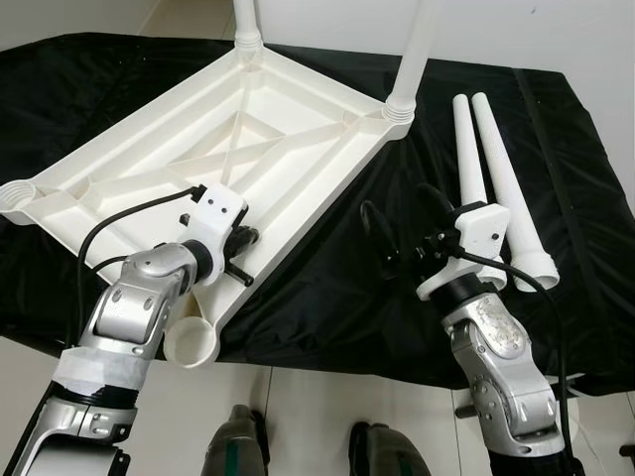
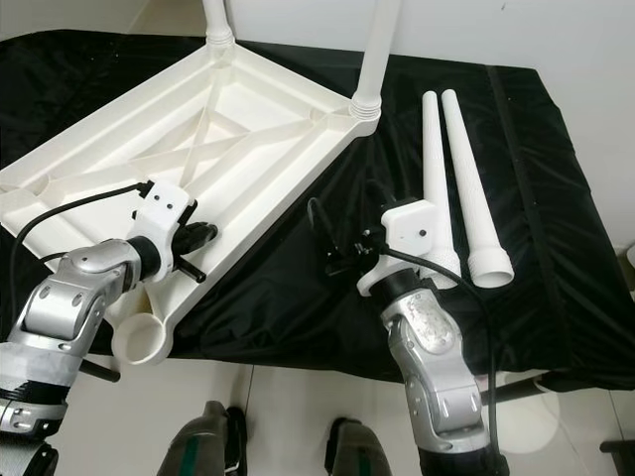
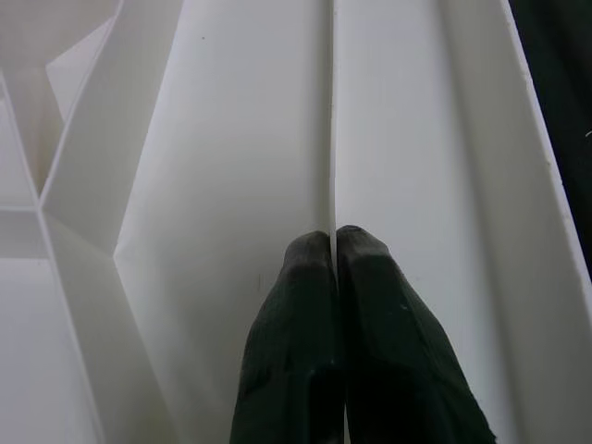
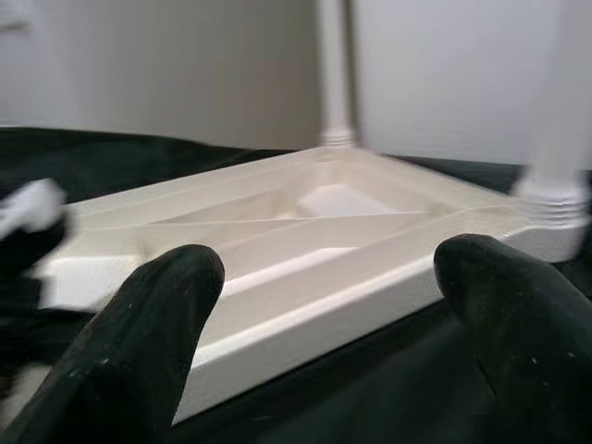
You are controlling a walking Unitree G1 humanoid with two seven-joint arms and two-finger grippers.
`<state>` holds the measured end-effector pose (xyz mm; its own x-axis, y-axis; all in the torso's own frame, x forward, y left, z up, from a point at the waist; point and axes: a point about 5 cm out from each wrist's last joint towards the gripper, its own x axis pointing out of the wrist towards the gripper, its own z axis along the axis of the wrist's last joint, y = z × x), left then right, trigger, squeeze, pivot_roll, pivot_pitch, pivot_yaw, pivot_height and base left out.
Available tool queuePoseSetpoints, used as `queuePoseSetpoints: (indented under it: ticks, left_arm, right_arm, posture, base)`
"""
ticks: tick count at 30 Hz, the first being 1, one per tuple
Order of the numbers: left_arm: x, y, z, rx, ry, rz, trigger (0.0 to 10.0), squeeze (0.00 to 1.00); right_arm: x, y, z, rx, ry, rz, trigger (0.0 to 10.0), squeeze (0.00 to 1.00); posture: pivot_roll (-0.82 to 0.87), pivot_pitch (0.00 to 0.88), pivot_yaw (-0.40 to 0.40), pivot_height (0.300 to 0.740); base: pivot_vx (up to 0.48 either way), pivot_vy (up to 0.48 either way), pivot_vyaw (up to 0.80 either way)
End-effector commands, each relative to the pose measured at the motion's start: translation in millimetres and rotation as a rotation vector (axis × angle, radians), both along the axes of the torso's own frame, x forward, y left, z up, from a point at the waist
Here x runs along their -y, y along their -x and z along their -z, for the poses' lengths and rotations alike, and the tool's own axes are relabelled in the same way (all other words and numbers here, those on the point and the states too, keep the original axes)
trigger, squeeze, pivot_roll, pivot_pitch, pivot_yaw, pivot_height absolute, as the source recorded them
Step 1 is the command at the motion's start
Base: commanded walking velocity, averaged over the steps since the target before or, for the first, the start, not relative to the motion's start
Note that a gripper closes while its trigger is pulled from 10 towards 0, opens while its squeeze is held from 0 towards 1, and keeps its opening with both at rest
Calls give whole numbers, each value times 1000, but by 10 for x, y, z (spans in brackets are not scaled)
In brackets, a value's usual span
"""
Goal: Building children table
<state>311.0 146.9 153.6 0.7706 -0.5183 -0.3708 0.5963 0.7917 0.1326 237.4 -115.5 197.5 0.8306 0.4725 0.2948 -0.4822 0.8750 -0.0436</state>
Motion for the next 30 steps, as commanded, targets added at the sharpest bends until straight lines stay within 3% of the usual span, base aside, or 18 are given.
queuePoseSetpoints:
  ticks: [1,12,25,27,30]
  left_arm:
    - [-208,-12,247,-51,-80,-253,0,0]
    - [-379,-28,272,-51,-74,-380,0,0]
    - [-798,-54,246,-33,-86,-561,0,0]
    - [-801,-75,237,-23,-91,-575,0,0]
    - [-594,-86,223,-7,-74,-486,0,0]
  right_arm:
    - [-18,27,9,-14,0,-28,10000,0]
    - [-40,47,11,-18,14,-54,10000,0]
    - [-73,41,13,-31,10,-86,10000,0]
    - [-74,33,11,-30,13,-90,10000,0]
    - [-80,30,11,-31,14,-93,10000,0]
  posture:
    - [33,137,13,740]
    - [44,140,4,740]
    - [61,144,-22,740]
    - [61,144,-23,740]
    - [60,144,-26,740]
  base:
    - [0,0,0]
    - [0,0,0]
    - [0,0,0]
    - [0,0,0]
    - [0,0,0]
